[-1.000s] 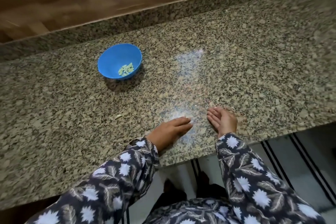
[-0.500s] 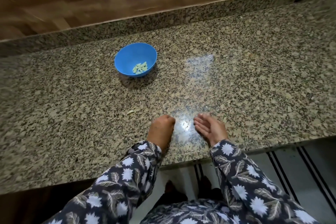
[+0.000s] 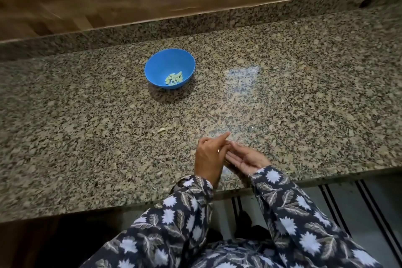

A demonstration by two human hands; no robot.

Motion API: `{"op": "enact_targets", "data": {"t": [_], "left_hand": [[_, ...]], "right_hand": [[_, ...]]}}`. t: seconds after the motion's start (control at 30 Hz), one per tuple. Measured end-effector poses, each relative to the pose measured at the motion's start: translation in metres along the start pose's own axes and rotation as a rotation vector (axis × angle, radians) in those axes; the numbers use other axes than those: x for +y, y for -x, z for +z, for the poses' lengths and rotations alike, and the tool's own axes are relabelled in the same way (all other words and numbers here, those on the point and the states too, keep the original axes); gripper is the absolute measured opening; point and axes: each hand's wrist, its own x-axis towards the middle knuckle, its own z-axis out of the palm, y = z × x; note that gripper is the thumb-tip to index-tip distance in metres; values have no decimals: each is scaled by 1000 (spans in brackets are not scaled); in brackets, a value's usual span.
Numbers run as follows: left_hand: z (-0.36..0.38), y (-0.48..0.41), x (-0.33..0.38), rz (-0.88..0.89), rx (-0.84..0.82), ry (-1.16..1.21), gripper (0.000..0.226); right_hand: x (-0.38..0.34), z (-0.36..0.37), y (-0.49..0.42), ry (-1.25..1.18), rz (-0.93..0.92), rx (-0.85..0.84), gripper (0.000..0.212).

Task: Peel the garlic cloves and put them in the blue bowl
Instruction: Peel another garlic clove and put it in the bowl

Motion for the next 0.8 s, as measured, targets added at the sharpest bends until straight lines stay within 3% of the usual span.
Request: {"op": "enact_targets", "data": {"t": [0.07,0.13,0.23,0.33,0.43,0.5,0.57,0.7,0.8], "left_hand": [[1,4,-5,103,42,-106,39],[2,9,-4,74,-33,-128,44],[-4,12,-1,-67,-320,145,56],[-14,5,-17,-118,-309,380,62],[-35,6,-53,-15,-256,62,54],[-37,12,-78,59,-378,-242,62],[-29,16,-82,70,-469,-402,71],[12,3,-40,170,-565,-361,74],[47,-17,-5,260,-660,-281,71]], "right_hand": [[0,-1,-2,23,7,-8,15],[3,1,-2,42,6,-7,30],[5,0,-3,10,-49,23,42],[2,1,-1,-2,-107,81,31],[-10,-8,2,14,-220,183,21],[-20,-20,4,6,-294,268,15],[-30,-34,8,-15,-334,281,15],[-42,-61,19,-123,-354,332,35],[-47,-77,29,-160,-411,357,17]]}}
